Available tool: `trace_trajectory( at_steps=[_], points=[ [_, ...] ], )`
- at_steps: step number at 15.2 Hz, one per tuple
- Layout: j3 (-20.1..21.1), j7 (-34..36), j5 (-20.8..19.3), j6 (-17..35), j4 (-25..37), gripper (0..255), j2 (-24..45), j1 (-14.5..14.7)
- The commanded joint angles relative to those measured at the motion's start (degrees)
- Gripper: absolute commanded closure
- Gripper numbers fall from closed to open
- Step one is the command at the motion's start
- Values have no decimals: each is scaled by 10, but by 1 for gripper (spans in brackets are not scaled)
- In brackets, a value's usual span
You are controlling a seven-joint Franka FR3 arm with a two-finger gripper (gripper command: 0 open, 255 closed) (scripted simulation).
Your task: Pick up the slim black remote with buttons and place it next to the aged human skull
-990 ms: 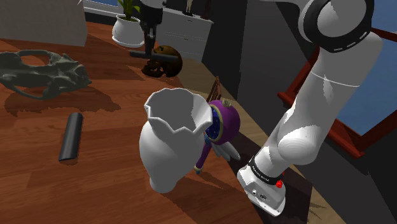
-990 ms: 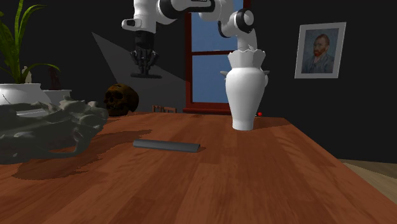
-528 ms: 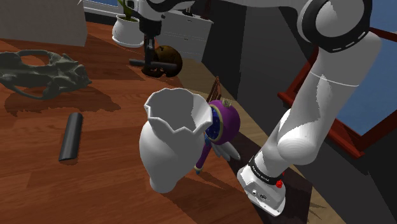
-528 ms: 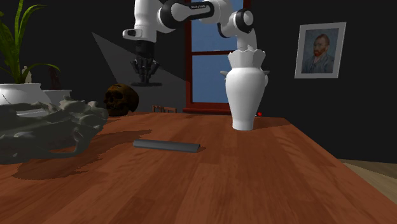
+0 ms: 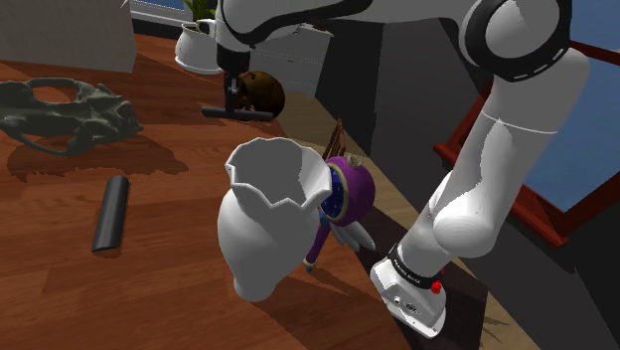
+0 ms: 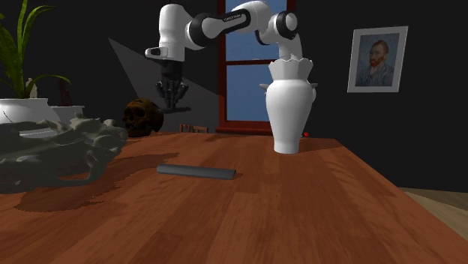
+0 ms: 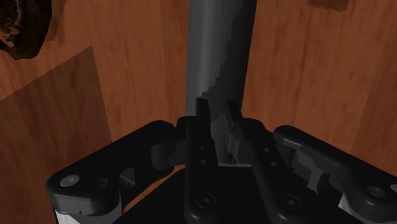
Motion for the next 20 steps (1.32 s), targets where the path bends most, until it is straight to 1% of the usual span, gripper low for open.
trace_trajectory(
  at_steps=[1,20],
  points=[
    [0,2,-1,17,-13,255,4,0],
    [-4,18,-17,148,-84,255,65,2]
  ],
)
